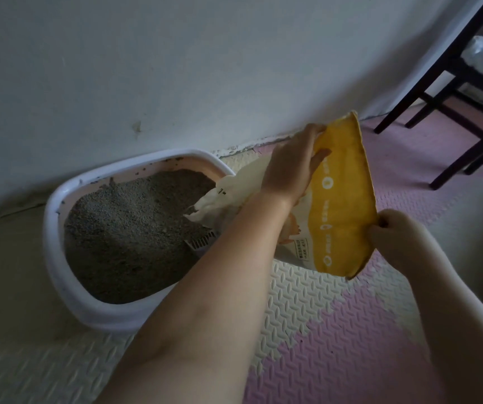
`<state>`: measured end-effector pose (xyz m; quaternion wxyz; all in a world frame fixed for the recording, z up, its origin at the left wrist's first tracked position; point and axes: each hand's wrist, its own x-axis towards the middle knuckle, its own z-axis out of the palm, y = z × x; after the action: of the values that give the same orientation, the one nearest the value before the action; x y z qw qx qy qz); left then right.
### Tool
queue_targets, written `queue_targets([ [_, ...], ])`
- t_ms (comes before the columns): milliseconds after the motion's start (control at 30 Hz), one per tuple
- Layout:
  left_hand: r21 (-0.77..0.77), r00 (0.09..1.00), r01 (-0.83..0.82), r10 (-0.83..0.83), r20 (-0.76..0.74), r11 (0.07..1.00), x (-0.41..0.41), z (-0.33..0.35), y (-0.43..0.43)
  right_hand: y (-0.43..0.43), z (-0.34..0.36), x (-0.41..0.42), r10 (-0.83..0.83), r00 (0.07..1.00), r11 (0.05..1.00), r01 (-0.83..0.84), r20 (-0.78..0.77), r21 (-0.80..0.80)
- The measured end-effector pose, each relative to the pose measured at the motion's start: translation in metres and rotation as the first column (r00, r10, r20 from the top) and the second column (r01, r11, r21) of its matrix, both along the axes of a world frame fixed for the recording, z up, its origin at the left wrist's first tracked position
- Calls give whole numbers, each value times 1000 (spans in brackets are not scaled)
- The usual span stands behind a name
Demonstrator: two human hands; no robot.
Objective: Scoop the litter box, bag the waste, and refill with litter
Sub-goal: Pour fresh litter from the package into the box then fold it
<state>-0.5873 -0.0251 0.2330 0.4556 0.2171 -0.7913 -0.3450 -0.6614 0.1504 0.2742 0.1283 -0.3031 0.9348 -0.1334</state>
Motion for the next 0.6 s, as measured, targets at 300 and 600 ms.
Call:
queue_targets([
  [300,-199,988,124,-101,119,972,-9,-12,18,-4,-13,-12,-76,971,896,166,226,-412],
  [600,-214,963,213,-167,212,953,-5,-26,17,-26,-13,3,-51,967,859,-85,-250,-504],
])
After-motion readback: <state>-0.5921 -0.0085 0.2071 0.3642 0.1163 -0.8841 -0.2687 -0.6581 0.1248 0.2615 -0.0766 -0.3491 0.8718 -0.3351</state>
